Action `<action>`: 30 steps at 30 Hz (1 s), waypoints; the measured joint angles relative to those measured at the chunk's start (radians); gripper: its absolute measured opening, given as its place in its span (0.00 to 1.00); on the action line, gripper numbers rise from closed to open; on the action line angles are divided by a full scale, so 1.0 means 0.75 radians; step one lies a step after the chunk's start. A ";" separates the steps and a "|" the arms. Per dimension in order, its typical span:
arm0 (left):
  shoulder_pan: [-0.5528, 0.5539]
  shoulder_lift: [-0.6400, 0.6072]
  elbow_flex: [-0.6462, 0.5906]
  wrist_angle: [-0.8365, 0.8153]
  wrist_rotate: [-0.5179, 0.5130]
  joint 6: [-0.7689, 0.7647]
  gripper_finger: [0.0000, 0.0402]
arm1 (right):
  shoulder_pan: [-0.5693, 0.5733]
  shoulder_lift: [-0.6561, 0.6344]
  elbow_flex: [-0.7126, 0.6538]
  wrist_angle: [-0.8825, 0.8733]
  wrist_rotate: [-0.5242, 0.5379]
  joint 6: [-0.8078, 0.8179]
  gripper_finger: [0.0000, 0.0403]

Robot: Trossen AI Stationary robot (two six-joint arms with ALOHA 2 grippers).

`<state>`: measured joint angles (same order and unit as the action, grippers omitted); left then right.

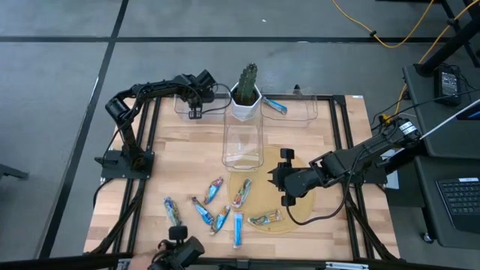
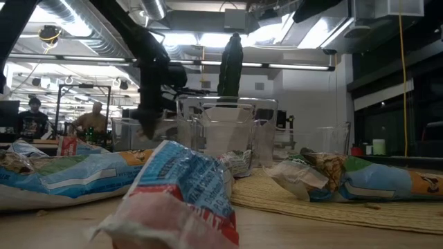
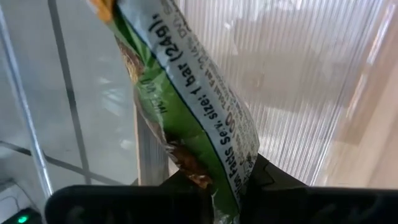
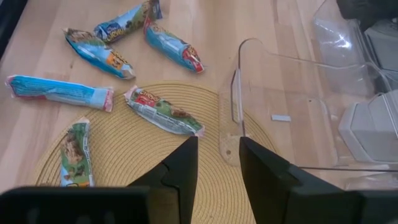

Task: Pick and place Granola Bars by type
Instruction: Put the yellow green granola bar into the left transparent bin

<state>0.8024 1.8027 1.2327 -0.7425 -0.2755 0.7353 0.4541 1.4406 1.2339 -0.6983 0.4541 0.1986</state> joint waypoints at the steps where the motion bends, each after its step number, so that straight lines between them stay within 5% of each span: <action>1: 0.000 0.000 -0.001 -0.008 -0.002 0.008 0.05 | 0.000 0.000 0.000 0.000 0.000 -0.002 0.30; 15: 0.000 0.000 -0.002 -0.053 -0.002 -0.005 0.06 | 0.000 0.000 0.000 -0.002 -0.001 -0.027 0.30; 30: -0.005 -0.004 -0.002 -0.071 -0.095 -0.012 0.34 | -0.001 0.000 0.000 -0.002 -0.001 -0.029 0.30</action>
<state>0.7990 1.7995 1.2316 -0.7959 -0.3470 0.7265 0.4538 1.4406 1.2339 -0.6998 0.4534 0.1768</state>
